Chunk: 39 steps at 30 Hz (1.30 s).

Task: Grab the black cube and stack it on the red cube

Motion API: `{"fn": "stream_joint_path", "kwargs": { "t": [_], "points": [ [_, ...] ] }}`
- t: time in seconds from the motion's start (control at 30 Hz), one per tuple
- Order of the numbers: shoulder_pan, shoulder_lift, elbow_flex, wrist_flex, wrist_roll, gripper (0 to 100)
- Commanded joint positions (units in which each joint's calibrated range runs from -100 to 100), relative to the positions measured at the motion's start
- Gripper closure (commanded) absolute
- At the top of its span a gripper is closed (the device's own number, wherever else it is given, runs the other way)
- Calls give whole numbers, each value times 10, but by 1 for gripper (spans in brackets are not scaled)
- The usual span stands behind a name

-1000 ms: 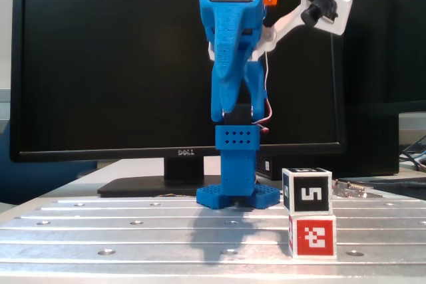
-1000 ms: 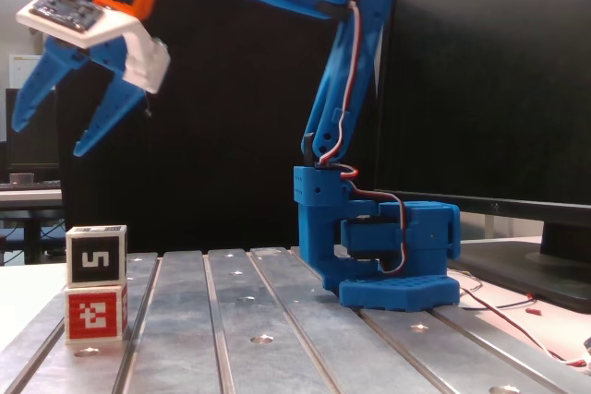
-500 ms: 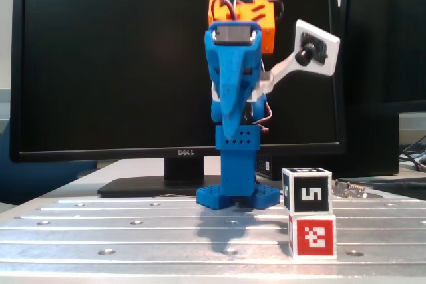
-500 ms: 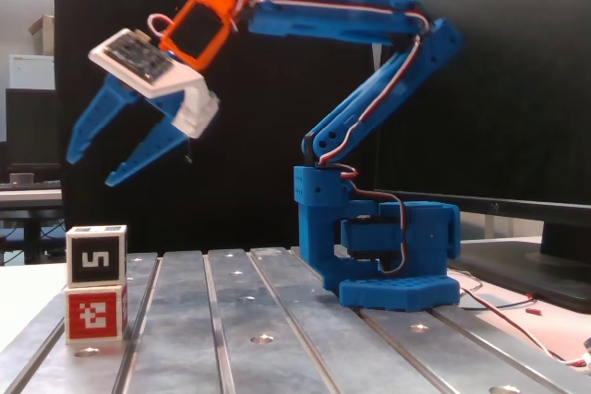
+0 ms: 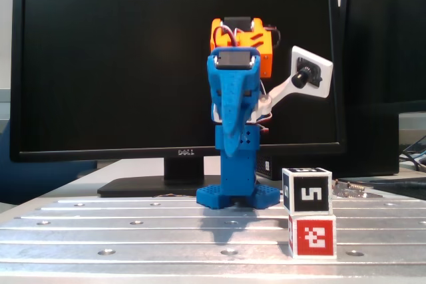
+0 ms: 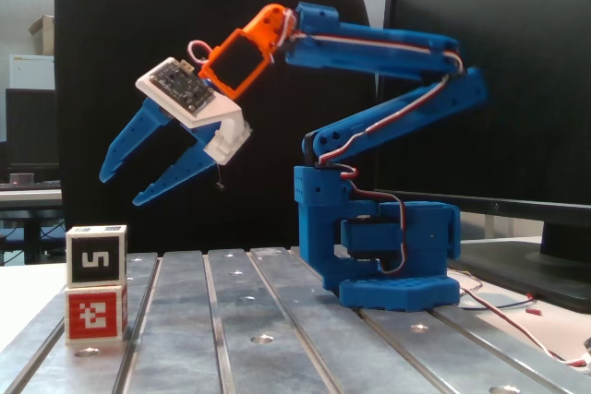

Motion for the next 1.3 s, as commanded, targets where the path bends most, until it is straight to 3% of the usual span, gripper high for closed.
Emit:
{"fn": "stream_joint_path", "kwargs": {
  "t": [0.0, 0.47, 1.27],
  "points": [
    [1, -67, 39, -16, 9, 87],
    [1, -326, 206, 9, 9, 87],
    [0, -313, 276, 79, 5, 87]
  ]
}}
